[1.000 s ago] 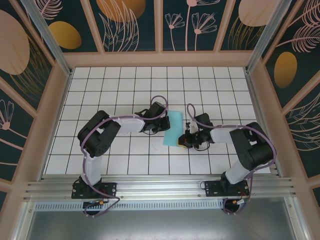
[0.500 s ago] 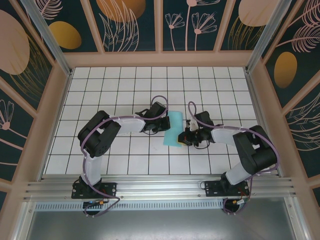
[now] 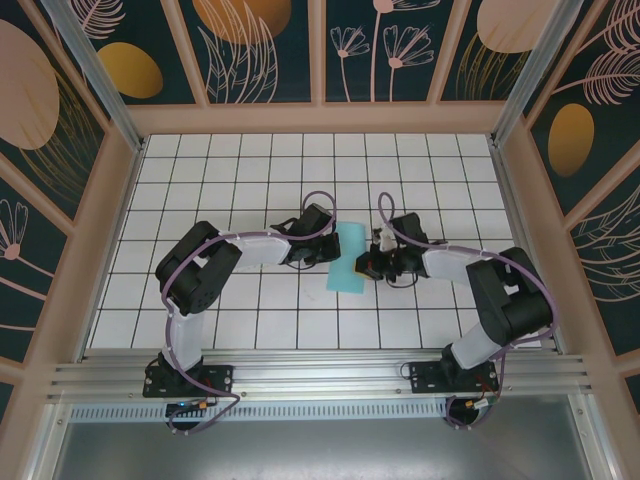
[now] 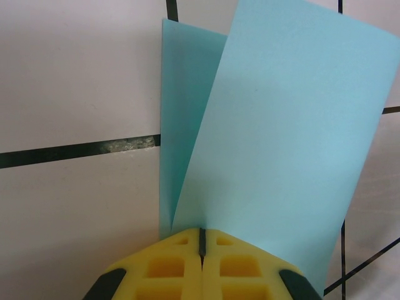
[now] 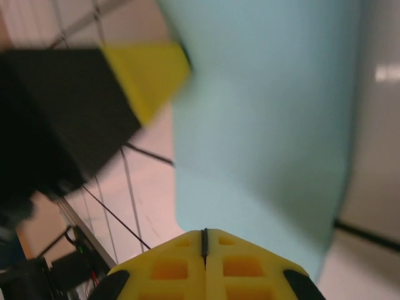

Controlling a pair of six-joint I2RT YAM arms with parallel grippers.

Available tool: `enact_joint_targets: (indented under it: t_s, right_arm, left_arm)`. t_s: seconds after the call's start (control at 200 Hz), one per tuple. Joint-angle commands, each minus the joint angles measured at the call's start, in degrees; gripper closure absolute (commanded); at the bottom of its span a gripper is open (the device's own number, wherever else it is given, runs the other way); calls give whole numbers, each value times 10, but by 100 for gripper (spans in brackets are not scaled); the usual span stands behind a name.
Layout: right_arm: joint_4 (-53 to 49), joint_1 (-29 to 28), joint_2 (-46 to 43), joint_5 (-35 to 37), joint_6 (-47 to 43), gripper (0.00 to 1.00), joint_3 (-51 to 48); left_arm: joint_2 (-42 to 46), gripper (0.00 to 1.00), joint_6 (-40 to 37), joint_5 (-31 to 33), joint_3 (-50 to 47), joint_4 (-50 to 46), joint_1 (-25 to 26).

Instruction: Fold a paper plane with a square sheet of paper (pick it up from the middle)

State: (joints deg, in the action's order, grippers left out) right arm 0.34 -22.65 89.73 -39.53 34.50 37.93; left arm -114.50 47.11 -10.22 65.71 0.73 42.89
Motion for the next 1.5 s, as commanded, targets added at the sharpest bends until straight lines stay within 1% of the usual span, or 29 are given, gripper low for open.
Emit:
enact_joint_targets:
  t_s: [0.0,0.09,0.195,0.27,0.325,0.45,0.53,0.721,0.866,0.921,1.046,1.141,1.226,1.341,1.491]
  right_arm:
    - [29,15,27,7,-4,98,24]
    - [42,21,63,16,-7,99,14]
    - [69,28,83,38,-3,99,-17]
    - [74,36,97,17,3,99,-22]
    - [72,36,88,5,3,99,-17]
    - [31,37,52,3,-14,98,24]
    - [16,41,54,6,-24,98,50]
    - [20,51,120,5,-43,99,76]
    - [31,63,163,43,-51,99,58]
    - [26,67,173,45,-52,99,57]
    - [26,67,142,20,-47,98,61]
    - [-5,68,112,18,-50,98,93]
    - [-24,67,106,19,-58,97,128]
    - [-47,68,137,50,-69,97,165]
    - [-31,69,191,60,-67,98,160]
  left_arm:
    - [-27,100,-10,22,-4,-58,1]
    - [-27,100,-8,21,-3,-58,0]
    - [-27,100,-9,27,-3,-63,1]
    - [-29,100,-9,28,-2,-66,0]
    - [-29,100,-9,26,-4,-65,1]
    - [-31,100,-9,29,-4,-67,1]
    - [-31,100,-10,27,-4,-65,1]
    - [-34,100,-11,29,-6,-68,0]
    - [-36,100,-16,29,-5,-70,0]
    - [-41,100,-18,30,2,-76,1]
    - [-40,100,-21,35,2,-80,1]
    - [-39,100,-23,35,2,-81,1]
    - [-41,100,-25,34,4,-82,0]
    - [-42,100,-25,29,6,-79,0]
    - [-39,100,-28,27,8,-77,0]
